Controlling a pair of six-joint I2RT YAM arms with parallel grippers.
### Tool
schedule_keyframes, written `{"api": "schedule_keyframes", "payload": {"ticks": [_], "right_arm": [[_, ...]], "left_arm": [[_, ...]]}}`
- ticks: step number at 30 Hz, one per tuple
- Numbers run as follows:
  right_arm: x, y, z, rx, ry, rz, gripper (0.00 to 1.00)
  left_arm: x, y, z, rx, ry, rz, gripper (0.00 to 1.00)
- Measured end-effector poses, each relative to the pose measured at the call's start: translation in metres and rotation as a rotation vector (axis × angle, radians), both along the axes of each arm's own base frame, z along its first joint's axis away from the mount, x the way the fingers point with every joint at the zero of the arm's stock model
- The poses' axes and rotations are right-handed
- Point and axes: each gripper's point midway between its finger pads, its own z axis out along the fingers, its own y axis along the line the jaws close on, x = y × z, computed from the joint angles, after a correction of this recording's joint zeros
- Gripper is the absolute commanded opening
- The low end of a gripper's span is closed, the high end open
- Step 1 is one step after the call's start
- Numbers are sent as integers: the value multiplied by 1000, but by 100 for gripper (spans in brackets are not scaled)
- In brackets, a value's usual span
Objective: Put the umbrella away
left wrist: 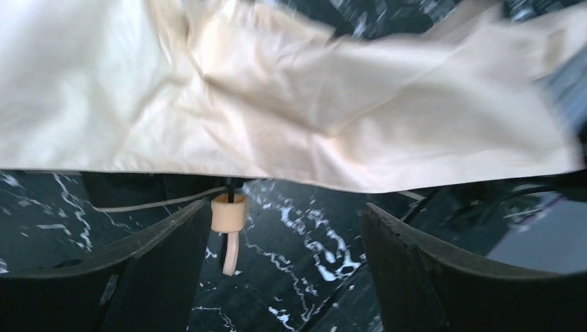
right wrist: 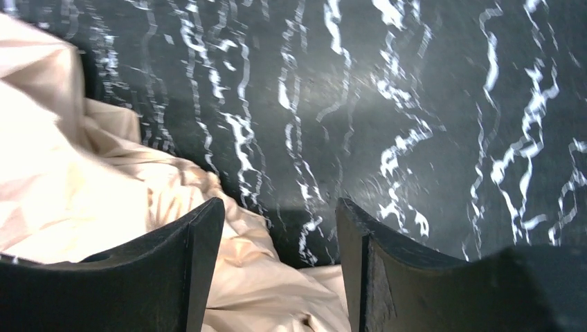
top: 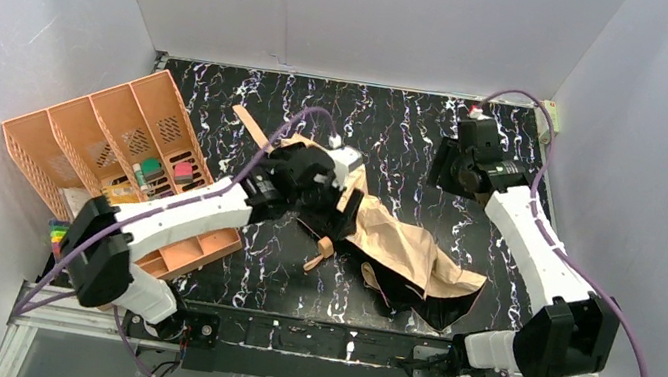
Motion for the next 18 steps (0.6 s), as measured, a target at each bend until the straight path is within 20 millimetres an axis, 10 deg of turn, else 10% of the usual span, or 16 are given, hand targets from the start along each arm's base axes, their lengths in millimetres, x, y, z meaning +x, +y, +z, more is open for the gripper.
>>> {"api": "schedule_keyframes", "payload": {"ticks": [4,9,13,18], "right_arm": [[-26,-23,-21,-49,59,-112,69],[-48,-52,-53,-135,140,-224,60],[-42,-75,-68,-145,163,-322,36],[-44,-107,-101,-90,217,-464,20]], "left_arm": [[25,6,79,-97,-120,26,74],[125,51,143,-135,-255,219,56],[211,72,127,-64,-260,323,28],[274,72,40,85,-164,338,4]]}}
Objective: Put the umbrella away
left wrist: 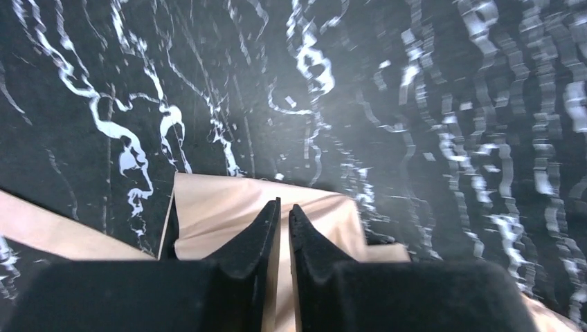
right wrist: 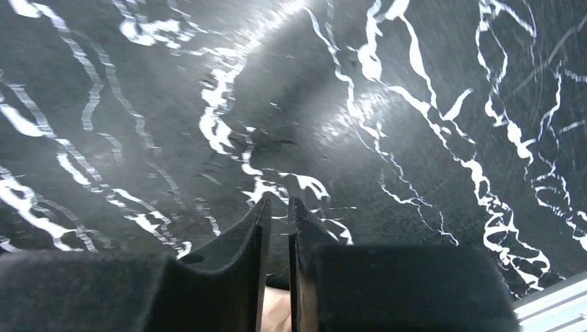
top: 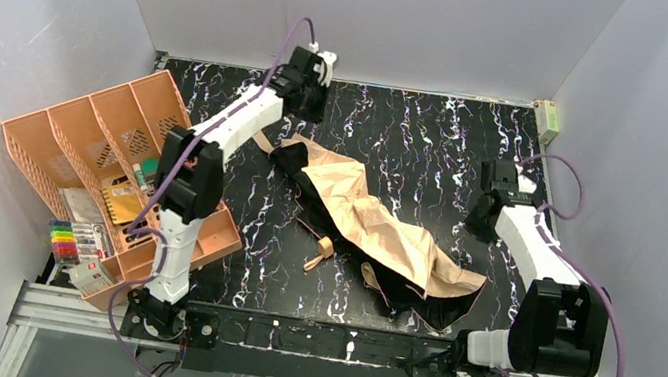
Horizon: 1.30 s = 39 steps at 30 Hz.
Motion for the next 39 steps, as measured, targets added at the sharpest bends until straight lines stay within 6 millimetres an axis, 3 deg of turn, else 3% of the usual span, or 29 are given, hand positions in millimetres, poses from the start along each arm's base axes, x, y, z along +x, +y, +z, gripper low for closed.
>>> {"api": "schedule_keyframes", "payload": {"ticks": [4,7,9,16,20,27,34,39], "right_arm": [[-27,-13,-26,27,44,-92,13],[-39,-14,-30,47,56,-155,13],[-44,-13,-32,62,61,-196,12],[-75,-2,-55,135,129,-259,12],[-80,9,-51,204,105,-242,13],[-89,44,-50,390,97,-154,13],[-117,70,-64,537,153,-98,7],[-114,86,-64,631,131,-69,4]], "left_arm": [[10,10,-78,100,132,16,0],[12,21,-111,168,182,44,0],[13,30,-123,206,196,67,0],[17,59,-130,302,197,140,0],[6,65,-144,315,239,137,0],[-10,66,-147,305,254,116,0],[-42,65,-148,259,299,86,0],[-83,50,-148,190,347,18,0]]}}
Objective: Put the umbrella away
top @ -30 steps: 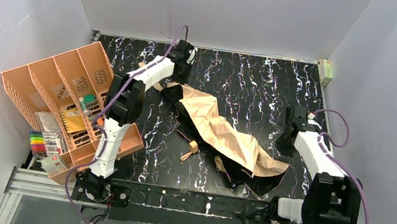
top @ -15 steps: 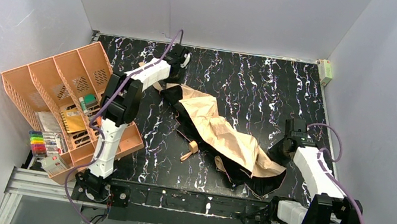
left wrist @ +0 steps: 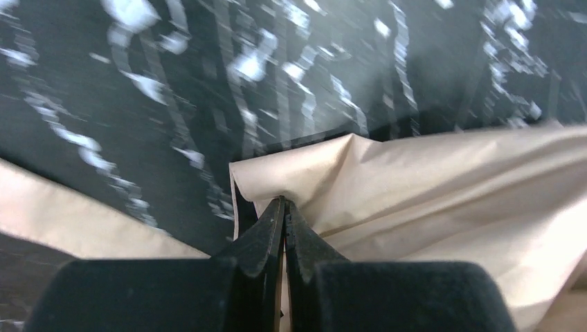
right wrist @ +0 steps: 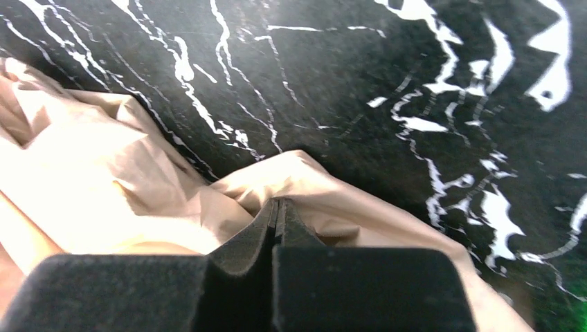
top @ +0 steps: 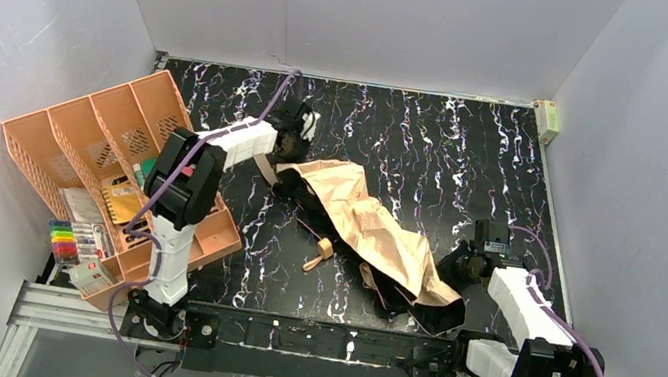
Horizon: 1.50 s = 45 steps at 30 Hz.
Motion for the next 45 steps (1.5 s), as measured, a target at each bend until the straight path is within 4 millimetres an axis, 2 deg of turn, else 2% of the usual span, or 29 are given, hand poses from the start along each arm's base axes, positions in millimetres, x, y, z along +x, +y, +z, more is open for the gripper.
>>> {"api": "schedule_keyframes", "payload": {"ticks": [4,8,15,19,23,28,31,34,36,39,42,45], "right_arm": [[9,9,0,60,-23,-13,0],[21,21,-4,105,-26,-13,0],[38,68,-7,127,-29,45,0],[49,91,-6,153,-56,-8,0],[69,98,-2,195,-135,-122,0],[86,93,6,193,-219,-187,2],[97,94,25,157,-278,-122,10],[100,98,43,136,-350,-13,18],[91,98,47,116,-362,70,24],[68,92,41,67,-326,172,33],[47,80,41,11,-304,240,43],[37,69,54,-28,-351,267,54]], "left_arm": [[-32,-29,0,-73,32,-80,0],[-57,-71,0,-129,30,-184,0],[-98,-139,1,-208,37,-337,0],[-107,-157,1,-225,30,-379,0],[-110,-160,2,-231,29,-392,0],[-109,-160,2,-224,21,-411,0],[-105,-161,3,-219,27,-423,0],[-89,-164,3,-218,23,-431,0],[-71,-166,6,-221,8,-424,1],[-40,-166,15,-239,-34,-398,7],[-19,-156,28,-257,-68,-362,13],[-6,-140,37,-261,-84,-322,18]]}}
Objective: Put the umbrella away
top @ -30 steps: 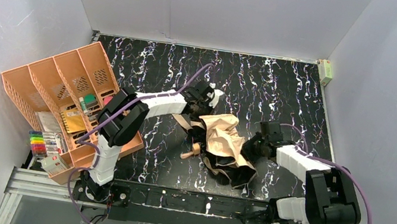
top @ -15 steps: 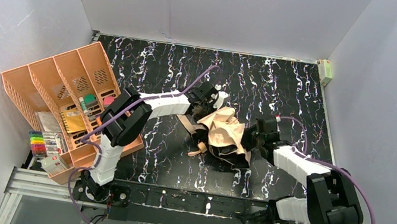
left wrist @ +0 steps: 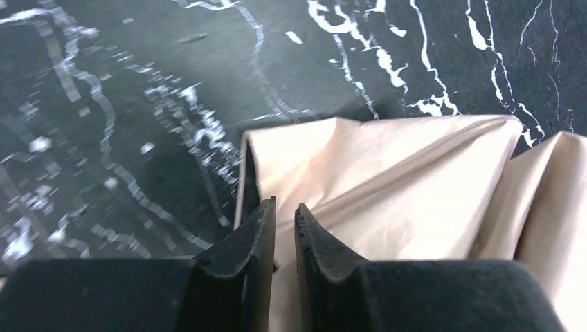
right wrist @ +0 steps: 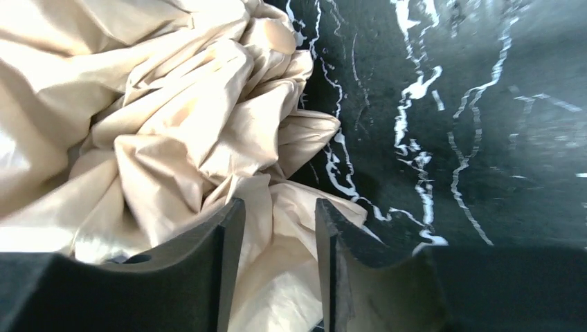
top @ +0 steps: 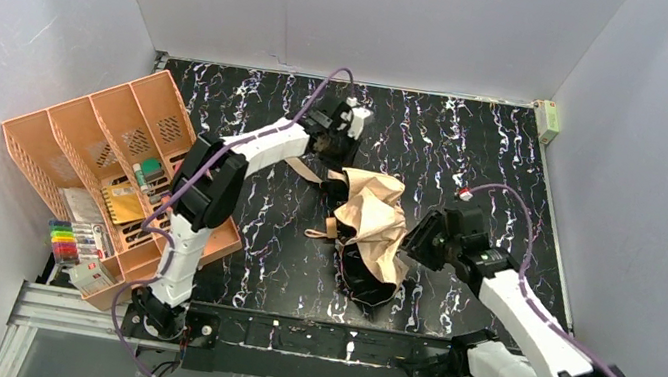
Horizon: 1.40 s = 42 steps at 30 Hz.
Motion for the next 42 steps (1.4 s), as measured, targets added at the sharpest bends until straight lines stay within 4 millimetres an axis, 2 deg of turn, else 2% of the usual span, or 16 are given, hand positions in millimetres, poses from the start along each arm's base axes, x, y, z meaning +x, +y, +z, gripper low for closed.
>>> {"api": "schedule_keyframes", "payload": {"ticks": [4,7,9,11,13,16,19,22,26,29,33,38,42], "right_arm": [[-1,-17,20,-70,-93,-2,58],[9,-28,35,-154,-126,-5,58],[19,-33,44,-211,-140,0,57],[30,-36,49,-266,-144,14,56],[37,-37,48,-315,-130,39,55],[40,-40,32,-378,-82,86,51],[39,-44,16,-421,-29,125,49],[36,-45,1,-447,27,164,47],[30,-40,-11,-431,80,208,45],[24,-25,-17,-351,89,246,41],[-2,-1,-36,-221,144,298,41],[-22,32,-42,-56,171,343,48],[-19,36,-35,-23,137,315,57]], "left_arm": [[5,31,25,-2,-24,71,18],[0,61,60,-7,-77,157,18],[-9,78,84,-19,-117,213,17],[-25,92,100,-35,-139,261,13],[-47,104,104,-48,-131,296,10],[-76,113,86,-51,-72,327,6],[-110,114,47,-16,28,336,4],[-149,102,10,37,122,298,3],[-175,75,-7,29,163,242,2],[-170,64,-16,3,169,250,1],[-163,58,-39,11,195,263,0],[-137,40,-38,-2,156,237,0],[-116,34,-36,18,117,223,1]]}}
